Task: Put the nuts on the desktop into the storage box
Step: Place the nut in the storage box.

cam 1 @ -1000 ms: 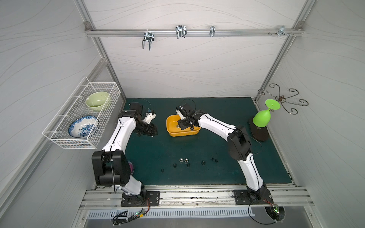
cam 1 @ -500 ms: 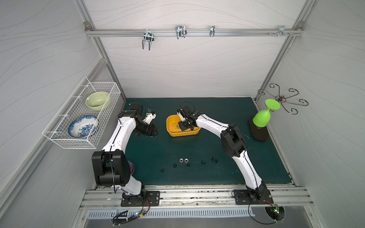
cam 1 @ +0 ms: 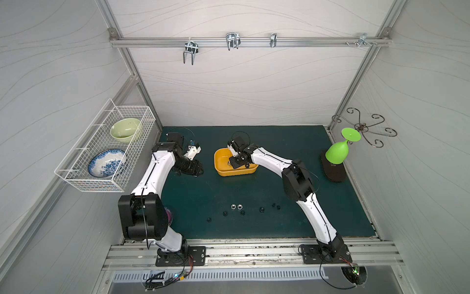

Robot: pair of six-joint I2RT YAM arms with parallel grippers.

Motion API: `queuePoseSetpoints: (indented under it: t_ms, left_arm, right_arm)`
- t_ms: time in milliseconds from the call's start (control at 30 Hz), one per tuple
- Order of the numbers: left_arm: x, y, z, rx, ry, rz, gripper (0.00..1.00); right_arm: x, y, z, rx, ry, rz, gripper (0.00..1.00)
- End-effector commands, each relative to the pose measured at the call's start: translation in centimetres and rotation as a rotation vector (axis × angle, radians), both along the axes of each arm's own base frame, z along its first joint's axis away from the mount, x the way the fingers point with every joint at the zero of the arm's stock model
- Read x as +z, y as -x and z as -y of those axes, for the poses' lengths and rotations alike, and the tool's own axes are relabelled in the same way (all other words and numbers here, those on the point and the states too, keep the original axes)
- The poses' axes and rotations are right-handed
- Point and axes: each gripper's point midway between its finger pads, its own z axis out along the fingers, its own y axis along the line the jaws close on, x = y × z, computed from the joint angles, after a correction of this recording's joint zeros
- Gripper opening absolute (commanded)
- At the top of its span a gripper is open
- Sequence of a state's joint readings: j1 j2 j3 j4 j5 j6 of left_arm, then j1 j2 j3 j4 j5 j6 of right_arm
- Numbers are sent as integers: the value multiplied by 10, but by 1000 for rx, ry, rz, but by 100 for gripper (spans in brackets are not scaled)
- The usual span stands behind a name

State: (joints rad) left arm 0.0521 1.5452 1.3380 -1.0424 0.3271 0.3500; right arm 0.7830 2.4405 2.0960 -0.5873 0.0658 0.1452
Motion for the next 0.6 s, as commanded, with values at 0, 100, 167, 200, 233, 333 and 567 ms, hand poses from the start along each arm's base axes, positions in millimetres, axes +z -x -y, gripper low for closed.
queuePoseSetpoints:
  t_ms: [0, 100, 167, 200, 233, 333, 567]
  left_arm:
    - [0, 3, 3, -20, 14, -6, 71]
    - [1, 4, 5, -27, 27, -7, 71]
    - [3, 6, 8, -34, 41, -6, 71]
    - [3, 7, 9, -41, 48, -6, 71]
    - [4, 7, 10, -46, 56, -6, 71]
    - [7, 11, 14, -70, 72, -8, 71]
    - [14, 18, 21, -109, 101, 1, 71]
  right_arm:
    - [2, -3, 1, 7, 2, -8, 50]
    - [19, -4, -1, 8, -16, 11, 51]
    - [33, -5, -1, 7, -33, 28, 52]
    - [43, -5, -1, 7, -43, 39, 52]
    - [51, -5, -1, 6, -52, 50, 52]
    - [80, -5, 1, 3, -81, 87, 53]
    - [147, 8, 11, 14, -151, 159, 56]
